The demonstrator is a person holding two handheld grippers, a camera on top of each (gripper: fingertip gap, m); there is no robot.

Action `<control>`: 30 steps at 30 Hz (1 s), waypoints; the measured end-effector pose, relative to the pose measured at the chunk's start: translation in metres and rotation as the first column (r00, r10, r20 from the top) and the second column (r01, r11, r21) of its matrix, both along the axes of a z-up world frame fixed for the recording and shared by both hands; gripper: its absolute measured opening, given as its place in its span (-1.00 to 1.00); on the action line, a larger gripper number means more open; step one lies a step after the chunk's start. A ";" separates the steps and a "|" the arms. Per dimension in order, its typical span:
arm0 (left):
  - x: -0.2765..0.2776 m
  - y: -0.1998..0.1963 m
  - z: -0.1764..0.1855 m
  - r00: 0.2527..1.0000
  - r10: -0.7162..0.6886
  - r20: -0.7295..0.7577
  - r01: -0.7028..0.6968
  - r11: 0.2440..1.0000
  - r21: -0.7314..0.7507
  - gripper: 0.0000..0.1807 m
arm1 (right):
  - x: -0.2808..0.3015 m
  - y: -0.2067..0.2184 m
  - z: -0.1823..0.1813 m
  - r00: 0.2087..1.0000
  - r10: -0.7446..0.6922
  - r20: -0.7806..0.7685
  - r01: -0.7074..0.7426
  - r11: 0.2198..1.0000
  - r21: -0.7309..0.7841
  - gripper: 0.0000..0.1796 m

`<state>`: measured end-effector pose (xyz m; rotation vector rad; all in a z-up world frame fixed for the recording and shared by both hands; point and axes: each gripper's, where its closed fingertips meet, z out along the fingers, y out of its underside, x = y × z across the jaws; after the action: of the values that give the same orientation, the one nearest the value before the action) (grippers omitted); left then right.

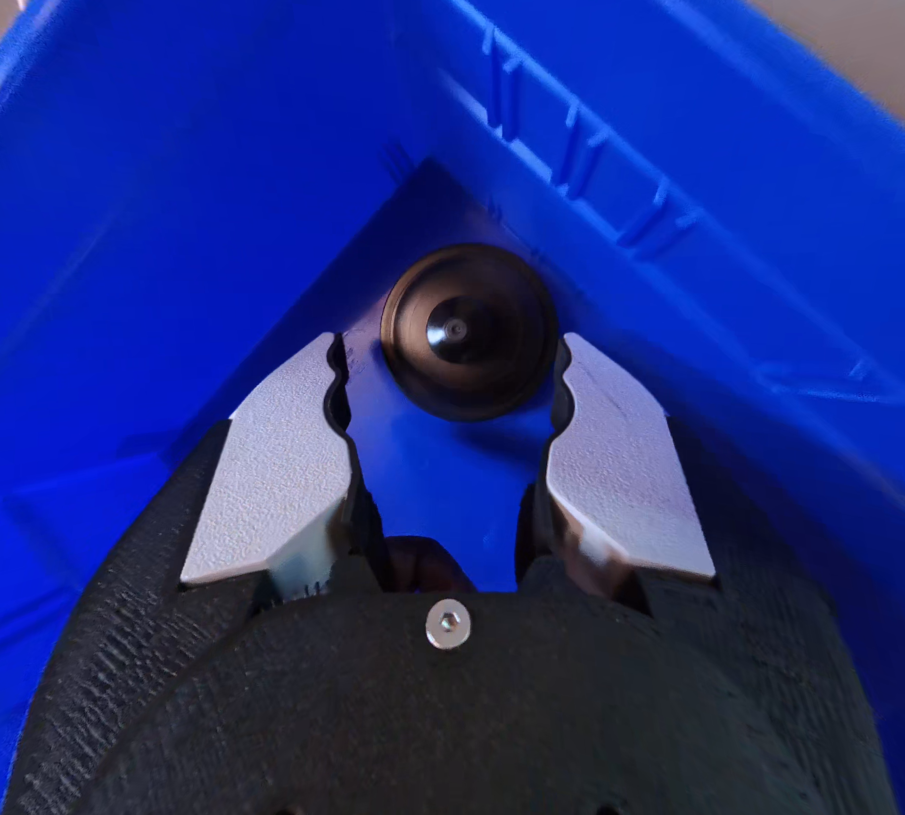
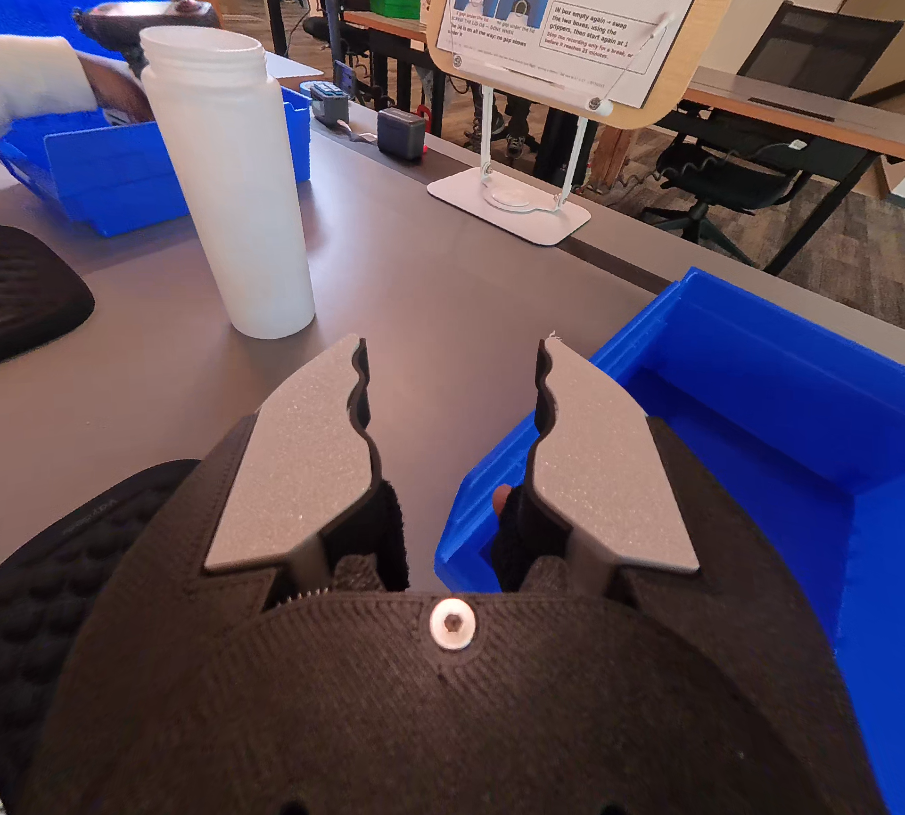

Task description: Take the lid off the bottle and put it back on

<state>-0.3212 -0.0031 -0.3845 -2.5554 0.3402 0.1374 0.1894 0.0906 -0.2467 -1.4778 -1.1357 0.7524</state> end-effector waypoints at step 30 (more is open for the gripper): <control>0.294 -0.090 0.171 0.845 -0.224 -0.486 0.503 0.643 0.578 -0.25 | -0.120 -0.185 0.054 0.865 0.500 0.029 -0.458 0.765 0.453 -0.64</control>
<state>-0.0268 -0.0929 -0.2137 -1.6472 0.7946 0.5017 0.0693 -0.0941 -0.1928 -0.7531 -1.5223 0.8235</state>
